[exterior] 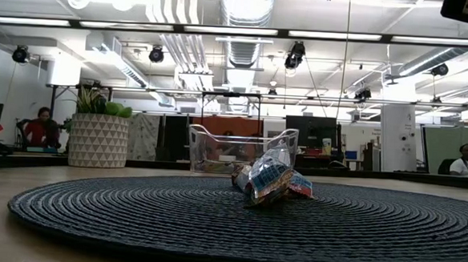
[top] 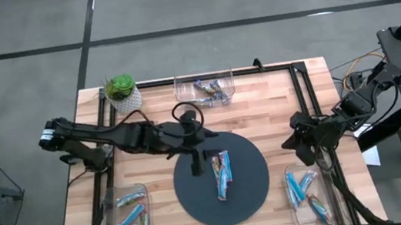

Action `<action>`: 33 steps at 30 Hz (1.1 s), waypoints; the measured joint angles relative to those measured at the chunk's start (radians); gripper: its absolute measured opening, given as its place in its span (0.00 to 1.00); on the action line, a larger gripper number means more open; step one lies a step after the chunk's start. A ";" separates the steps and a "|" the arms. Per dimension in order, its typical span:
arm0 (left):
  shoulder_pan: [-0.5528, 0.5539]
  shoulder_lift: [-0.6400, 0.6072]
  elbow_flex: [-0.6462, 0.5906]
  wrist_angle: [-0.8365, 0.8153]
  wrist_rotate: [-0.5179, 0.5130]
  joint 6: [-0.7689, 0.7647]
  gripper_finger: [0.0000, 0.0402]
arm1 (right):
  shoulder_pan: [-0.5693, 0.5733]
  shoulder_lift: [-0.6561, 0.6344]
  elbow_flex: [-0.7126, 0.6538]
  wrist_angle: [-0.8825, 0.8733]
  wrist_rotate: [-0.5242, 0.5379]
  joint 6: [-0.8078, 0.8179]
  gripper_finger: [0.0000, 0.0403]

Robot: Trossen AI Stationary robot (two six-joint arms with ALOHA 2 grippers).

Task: Pick and place Granola Bars by type
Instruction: Put the yellow granola bar into the bottom right transparent bin

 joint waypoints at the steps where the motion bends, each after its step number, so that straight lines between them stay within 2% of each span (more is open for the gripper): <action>1: 0.001 0.010 0.001 0.024 0.005 0.009 0.54 | 0.000 -0.002 0.000 0.000 0.000 0.004 0.03; 7: 0.010 0.106 0.077 0.036 0.076 0.044 0.54 | 0.000 -0.001 0.000 -0.001 0.000 0.008 0.03; 15: 0.012 0.228 0.191 -0.030 0.258 0.111 0.54 | 0.001 0.000 0.000 -0.001 0.000 0.011 0.03; 23: 0.013 0.277 0.211 -0.035 0.270 0.104 0.54 | 0.001 -0.001 0.000 -0.003 0.000 0.007 0.03; 33: 0.013 0.299 0.211 -0.105 0.274 -0.039 0.54 | 0.001 -0.001 0.000 -0.060 0.000 0.010 0.03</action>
